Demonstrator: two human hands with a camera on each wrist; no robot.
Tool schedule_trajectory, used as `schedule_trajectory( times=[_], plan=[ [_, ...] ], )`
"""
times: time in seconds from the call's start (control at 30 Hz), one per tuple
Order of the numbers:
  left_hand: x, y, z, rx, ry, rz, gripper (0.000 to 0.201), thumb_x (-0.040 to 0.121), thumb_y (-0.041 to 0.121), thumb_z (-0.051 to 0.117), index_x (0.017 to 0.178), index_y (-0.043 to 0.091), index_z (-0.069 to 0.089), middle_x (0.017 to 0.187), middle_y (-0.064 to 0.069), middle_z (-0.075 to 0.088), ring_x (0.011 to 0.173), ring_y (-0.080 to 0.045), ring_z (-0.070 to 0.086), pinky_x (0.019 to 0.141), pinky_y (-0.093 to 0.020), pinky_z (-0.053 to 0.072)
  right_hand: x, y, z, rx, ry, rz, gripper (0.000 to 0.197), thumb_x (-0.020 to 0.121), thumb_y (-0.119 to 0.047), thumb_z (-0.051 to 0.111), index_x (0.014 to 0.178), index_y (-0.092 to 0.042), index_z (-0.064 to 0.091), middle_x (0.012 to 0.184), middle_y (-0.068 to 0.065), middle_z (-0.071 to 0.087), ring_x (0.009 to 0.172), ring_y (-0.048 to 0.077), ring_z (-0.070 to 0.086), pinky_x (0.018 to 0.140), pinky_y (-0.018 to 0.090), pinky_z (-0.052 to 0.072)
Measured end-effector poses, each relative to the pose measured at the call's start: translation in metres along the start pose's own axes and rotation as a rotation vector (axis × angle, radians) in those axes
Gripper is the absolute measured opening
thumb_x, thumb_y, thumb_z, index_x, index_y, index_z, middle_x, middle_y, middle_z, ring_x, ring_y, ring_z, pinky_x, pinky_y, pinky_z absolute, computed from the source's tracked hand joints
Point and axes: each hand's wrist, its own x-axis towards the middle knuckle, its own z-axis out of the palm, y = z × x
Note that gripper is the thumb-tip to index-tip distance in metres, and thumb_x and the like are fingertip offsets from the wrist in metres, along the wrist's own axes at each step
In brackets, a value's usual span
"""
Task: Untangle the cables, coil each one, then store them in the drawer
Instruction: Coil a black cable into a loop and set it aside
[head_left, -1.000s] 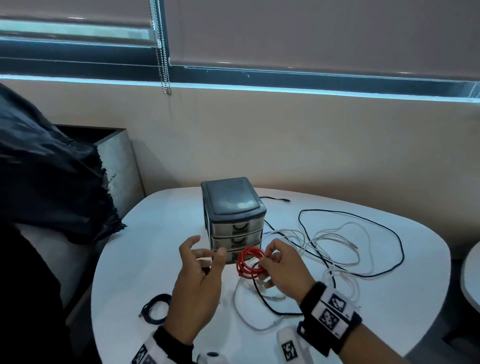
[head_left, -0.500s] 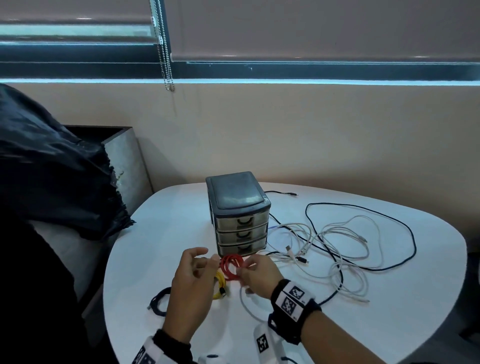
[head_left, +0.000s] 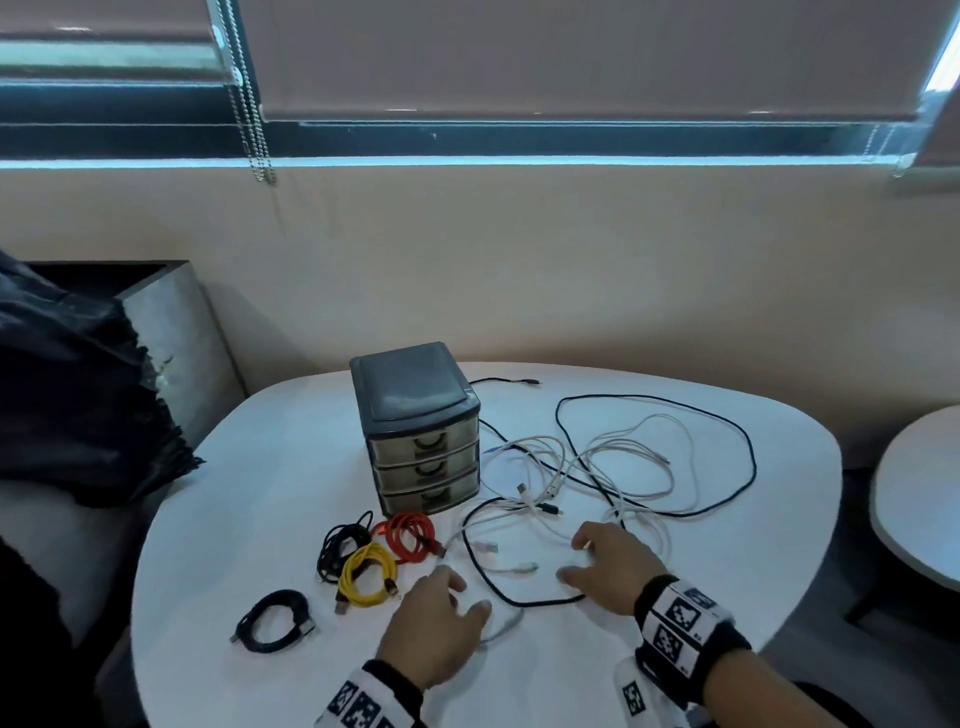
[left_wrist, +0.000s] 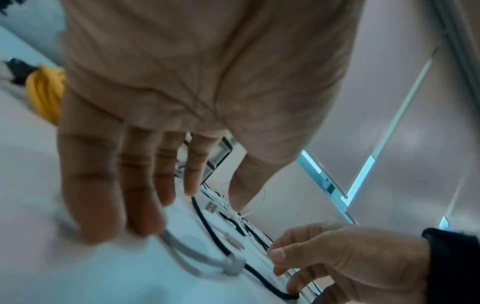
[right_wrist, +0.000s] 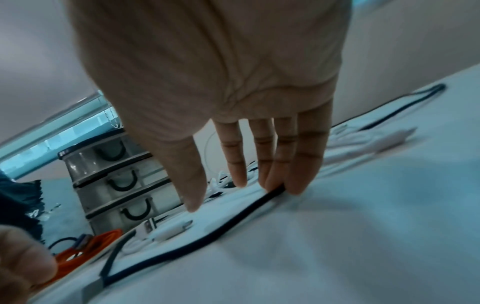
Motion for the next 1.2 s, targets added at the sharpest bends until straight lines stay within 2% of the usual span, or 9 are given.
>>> schedule_trajectory(
  times=[0.13, 0.23, 0.33, 0.47, 0.6, 0.77, 0.9, 1.03, 1.2],
  plan=[
    [0.003, 0.010, 0.019, -0.128, -0.142, 0.115, 0.030, 0.084, 0.041, 0.074, 0.107, 0.028, 0.060, 0.107, 0.007, 0.062, 0.097, -0.005, 0.061, 0.088, -0.021, 0.051, -0.011, -0.004, 0.003, -0.088, -0.070, -0.101, 0.052, 0.083, -0.052, 0.065, 0.129, -0.032, 0.050, 0.129, -0.005, 0.050, 0.118, 0.015, 0.050, 0.097, 0.029, 0.042],
    [0.001, 0.017, 0.032, -0.043, -0.216, 0.246, 0.042, 0.079, 0.033, 0.077, 0.116, 0.027, 0.060, 0.109, 0.010, 0.061, 0.089, 0.001, 0.058, 0.080, -0.011, 0.047, -0.016, -0.012, 0.015, -0.151, -0.074, -0.207, 0.051, 0.084, -0.044, 0.067, 0.131, -0.035, 0.049, 0.131, -0.005, 0.049, 0.125, 0.017, 0.045, 0.101, 0.033, 0.040],
    [0.001, 0.021, 0.040, 0.095, -0.142, 0.271, 0.048, 0.076, 0.022, 0.069, 0.123, 0.026, 0.058, 0.114, 0.005, 0.057, 0.092, -0.008, 0.057, 0.082, -0.017, 0.046, -0.016, -0.017, 0.021, -0.216, -0.055, -0.238, 0.040, 0.084, -0.039, 0.066, 0.122, -0.033, 0.055, 0.123, -0.004, 0.050, 0.120, 0.017, 0.046, 0.095, 0.032, 0.042],
    [-0.001, 0.024, 0.042, 0.167, -0.088, 0.210, 0.028, 0.076, 0.015, 0.057, 0.101, 0.028, 0.057, 0.108, 0.002, 0.064, 0.101, -0.016, 0.060, 0.085, -0.026, 0.048, -0.017, -0.023, 0.018, -0.292, -0.060, -0.249, 0.017, 0.083, -0.037, 0.067, 0.096, -0.026, 0.067, 0.106, -0.005, 0.064, 0.102, 0.017, 0.059, 0.075, 0.026, 0.040],
    [-0.003, 0.024, 0.043, 0.230, -0.060, 0.212, 0.019, 0.080, 0.013, 0.049, 0.094, 0.025, 0.050, 0.104, 0.000, 0.066, 0.098, -0.021, 0.060, 0.080, -0.030, 0.045, -0.019, -0.018, 0.014, -0.350, -0.132, -0.291, 0.018, 0.082, -0.031, 0.067, 0.099, -0.027, 0.063, 0.111, -0.004, 0.062, 0.104, 0.018, 0.057, 0.076, 0.026, 0.039],
    [-0.002, 0.020, 0.042, 0.222, -0.030, 0.226, 0.016, 0.086, 0.009, 0.045, 0.095, 0.021, 0.042, 0.095, 0.000, 0.056, 0.089, -0.021, 0.051, 0.079, -0.032, 0.041, -0.023, -0.017, 0.010, -0.471, -0.098, -0.306, 0.013, 0.093, -0.023, 0.053, 0.104, -0.020, 0.059, 0.110, 0.003, 0.063, 0.102, 0.023, 0.058, 0.075, 0.029, 0.039],
    [-0.007, 0.017, 0.041, 0.196, 0.012, 0.235, 0.013, 0.093, 0.014, 0.046, 0.097, 0.026, 0.046, 0.104, 0.001, 0.052, 0.103, -0.020, 0.055, 0.080, -0.027, 0.039, -0.025, -0.017, 0.012, -0.490, -0.063, -0.336, 0.016, 0.093, -0.022, 0.049, 0.108, -0.019, 0.054, 0.110, 0.004, 0.062, 0.097, 0.025, 0.057, 0.078, 0.034, 0.042],
    [-0.010, 0.009, 0.032, 0.154, 0.029, 0.259, 0.021, 0.094, 0.011, 0.044, 0.088, 0.031, 0.049, 0.106, 0.003, 0.052, 0.093, -0.013, 0.049, 0.082, -0.022, 0.039, -0.022, -0.012, 0.008, -0.516, -0.047, -0.309, 0.021, 0.090, -0.014, 0.049, 0.108, -0.016, 0.062, 0.110, 0.004, 0.063, 0.102, 0.024, 0.058, 0.077, 0.030, 0.041],
    [-0.013, 0.007, 0.027, 0.160, -0.016, 0.286, 0.030, 0.092, 0.011, 0.048, 0.077, 0.037, 0.049, 0.101, 0.007, 0.051, 0.094, -0.009, 0.048, 0.085, -0.019, 0.041, -0.020, -0.004, -0.002, -0.413, -0.096, -0.339, 0.025, 0.085, -0.038, 0.058, 0.105, -0.025, 0.062, 0.100, -0.009, 0.053, 0.102, 0.017, 0.055, 0.085, 0.030, 0.045]
  ],
)
